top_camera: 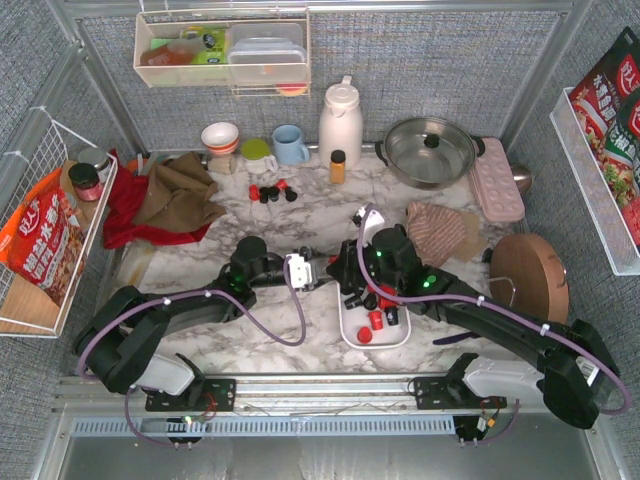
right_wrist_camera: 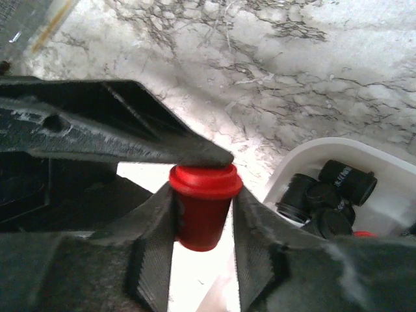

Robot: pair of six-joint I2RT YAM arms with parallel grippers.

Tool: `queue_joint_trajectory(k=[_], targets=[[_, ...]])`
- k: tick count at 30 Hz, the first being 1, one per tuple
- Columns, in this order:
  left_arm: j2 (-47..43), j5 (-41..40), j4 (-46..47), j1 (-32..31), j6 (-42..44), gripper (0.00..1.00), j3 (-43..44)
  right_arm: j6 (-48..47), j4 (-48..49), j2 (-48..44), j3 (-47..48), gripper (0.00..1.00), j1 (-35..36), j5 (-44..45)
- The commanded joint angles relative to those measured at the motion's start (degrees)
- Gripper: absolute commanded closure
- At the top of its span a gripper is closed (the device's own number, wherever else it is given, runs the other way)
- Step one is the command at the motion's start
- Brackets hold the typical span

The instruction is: Mix the coffee capsules in the storage basket

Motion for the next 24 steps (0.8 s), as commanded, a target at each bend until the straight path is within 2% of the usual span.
queue_joint_trajectory(k=[1, 2, 3, 7, 11, 15, 17, 18, 21, 24], targets=[[-0.5, 1.6, 4.8, -0.2, -1.1, 0.39, -0.1, -1.1, 0.2, -0.9, 0.0, 0.68, 0.2, 0.0], [-0.4, 0.9, 4.9, -0.2, -1.4, 0.09, -0.2, -1.2, -0.2, -1.3, -0.2, 0.71, 0.2, 0.2], [-0.4, -0.3, 4.9, -0.2, -1.7, 0.02, -0.3, -1.4, -0.8, -2.0, -0.4, 0.73, 0.1, 0.7], [-0.9, -9.1, 5.5, -0.1, -3.1, 0.01, -1.7, -2.3, -5.4, -5.7, -1.4, 0.76, 0.2, 3.7], [0.5, -19.5, 14.1, 2.0, -6.7, 0.01, -4.9, -3.6, -13.0, -10.3, -2.9, 0.76, 0.2, 5.2], [5.5, -29.7, 27.2, 6.3, -17.0, 0.01, -6.9, -5.0, -21.7, -13.3, -3.9, 0.74, 0.6, 3.2], [8.6, -36.7, 33.3, 8.4, -23.4, 0.01, -7.2, -5.3, -24.8, -13.7, -4.7, 0.71, 1.2, 1.1], [9.6, -42.4, 33.6, 9.3, -26.3, 0.01, -6.6, -5.2, -26.0, -13.7, -5.2, 0.69, 1.8, 0.2], [9.8, -46.6, 23.0, 11.7, -29.9, 0.01, -2.7, -5.1, -26.9, -13.2, -7.1, 0.64, 3.6, -2.1], [9.7, -51.3, 6.2, 13.2, -32.4, 0.01, 4.4, -4.4, -24.3, -12.6, -10.2, 0.60, 4.2, -3.7]])
